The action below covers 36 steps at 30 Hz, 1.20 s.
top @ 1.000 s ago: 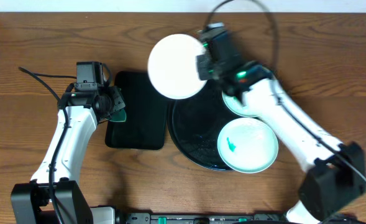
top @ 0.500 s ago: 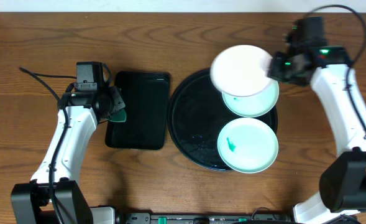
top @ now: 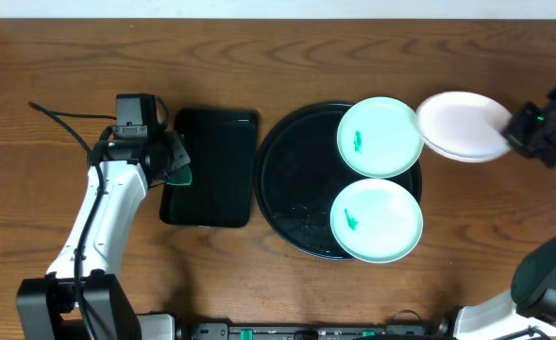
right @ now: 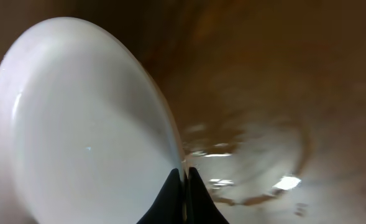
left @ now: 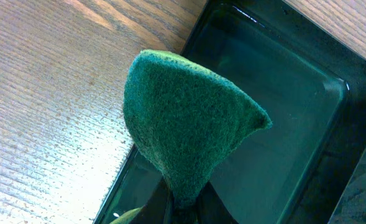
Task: Clean dirty plates on tray and stack at the side
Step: 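Carry the pink-white plate right and set it on the table, then open the right gripper and release the pink-white plate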
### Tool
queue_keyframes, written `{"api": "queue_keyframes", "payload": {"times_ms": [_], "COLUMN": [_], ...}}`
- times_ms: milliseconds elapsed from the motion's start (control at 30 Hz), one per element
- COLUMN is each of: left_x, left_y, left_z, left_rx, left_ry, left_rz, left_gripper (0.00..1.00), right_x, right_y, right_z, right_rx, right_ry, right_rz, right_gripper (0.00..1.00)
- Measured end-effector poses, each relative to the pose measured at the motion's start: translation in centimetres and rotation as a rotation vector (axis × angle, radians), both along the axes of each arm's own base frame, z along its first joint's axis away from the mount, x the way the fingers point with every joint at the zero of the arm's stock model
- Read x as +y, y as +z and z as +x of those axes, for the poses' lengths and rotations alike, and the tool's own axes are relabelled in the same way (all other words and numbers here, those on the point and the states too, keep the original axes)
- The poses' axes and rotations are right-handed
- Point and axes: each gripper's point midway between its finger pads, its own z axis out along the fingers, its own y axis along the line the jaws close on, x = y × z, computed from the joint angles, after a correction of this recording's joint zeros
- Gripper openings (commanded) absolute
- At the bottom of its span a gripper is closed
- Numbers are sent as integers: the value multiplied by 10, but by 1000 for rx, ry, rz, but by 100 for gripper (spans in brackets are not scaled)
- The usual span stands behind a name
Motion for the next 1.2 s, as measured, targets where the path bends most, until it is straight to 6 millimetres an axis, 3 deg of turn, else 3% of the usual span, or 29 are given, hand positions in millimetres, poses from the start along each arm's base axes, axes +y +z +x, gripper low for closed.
{"api": "queue_keyframes", "payload": {"times_ms": [100, 267, 400, 833, 1200], "left_x": [0, 0, 0, 0, 0], "left_y": [0, 0, 0, 0, 0], "left_z": [0, 0, 0, 0, 0], "left_rx": [0, 0, 0, 2, 2], "left_ry": [0, 0, 0, 0, 0], "left_rz": [0, 0, 0, 0, 0], "left_gripper": [9, 8, 8, 8, 8], "right_x": [-26, -44, -45, -41, -30], "right_y": [-2, -7, -21, -94, -128], "right_z": [-15, -24, -26, -36, -45], "right_rx": [33, 51, 57, 41, 17], "right_ry": [-58, -97, -100, -100, -94], "right_rz": [-40, -72, -80, -91, -72], "right_gripper": [1, 1, 1, 1, 1]}}
